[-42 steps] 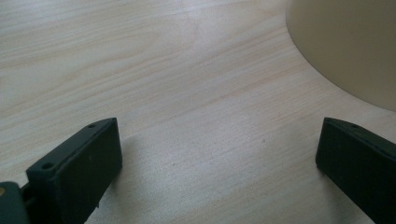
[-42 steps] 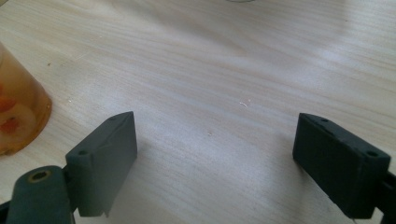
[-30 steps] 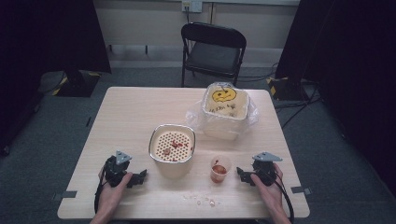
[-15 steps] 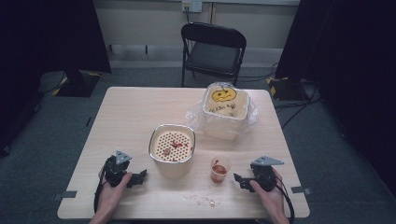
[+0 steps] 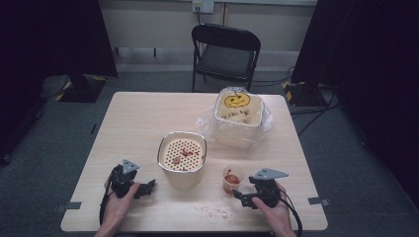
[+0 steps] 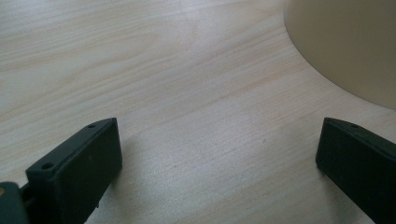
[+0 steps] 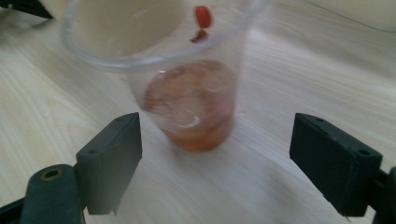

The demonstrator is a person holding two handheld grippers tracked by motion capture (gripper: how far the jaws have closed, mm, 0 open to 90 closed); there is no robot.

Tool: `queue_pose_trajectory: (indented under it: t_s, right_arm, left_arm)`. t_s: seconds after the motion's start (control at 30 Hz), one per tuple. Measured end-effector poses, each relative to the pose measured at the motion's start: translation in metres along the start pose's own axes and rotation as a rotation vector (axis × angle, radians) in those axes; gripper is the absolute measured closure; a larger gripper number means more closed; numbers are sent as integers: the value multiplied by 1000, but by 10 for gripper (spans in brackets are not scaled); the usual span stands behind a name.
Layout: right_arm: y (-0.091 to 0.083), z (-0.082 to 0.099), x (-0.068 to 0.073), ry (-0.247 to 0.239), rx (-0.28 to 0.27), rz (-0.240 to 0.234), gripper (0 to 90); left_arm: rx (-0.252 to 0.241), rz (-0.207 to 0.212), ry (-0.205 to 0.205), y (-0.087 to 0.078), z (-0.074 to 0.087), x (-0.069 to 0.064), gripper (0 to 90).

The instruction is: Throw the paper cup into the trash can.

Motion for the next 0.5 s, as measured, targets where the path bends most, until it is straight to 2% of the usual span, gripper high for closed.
queue_pose_trajectory:
  t_s: [0.2,0.27,0.37,0.5]
  right_arm:
    - [11,-12,12,-26,-20,-29,196]
    - [16,-15,12,-48,-25,-15,205]
    - [22,-18,16,-48,-33,-39,224]
    - [24,-26,17,-56,-60,-35,280]
  left_arm:
    - [-5,2,-7,1,-1,-1,0]
    - [-4,3,-8,1,-1,-1,0]
    - [-4,3,-8,1,-1,-1,0]
    - [-4,3,-7,1,-1,-1,0]
Point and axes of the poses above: each handheld gripper's, and its own axes: y roughly forward along the jaws, z roughly out of its underside, x roughly to its left, the point moved 10 cm from there along y, roughly forward along the jaws, and after that the axes turned 2 degrees about -y, right-handed, at the moved point
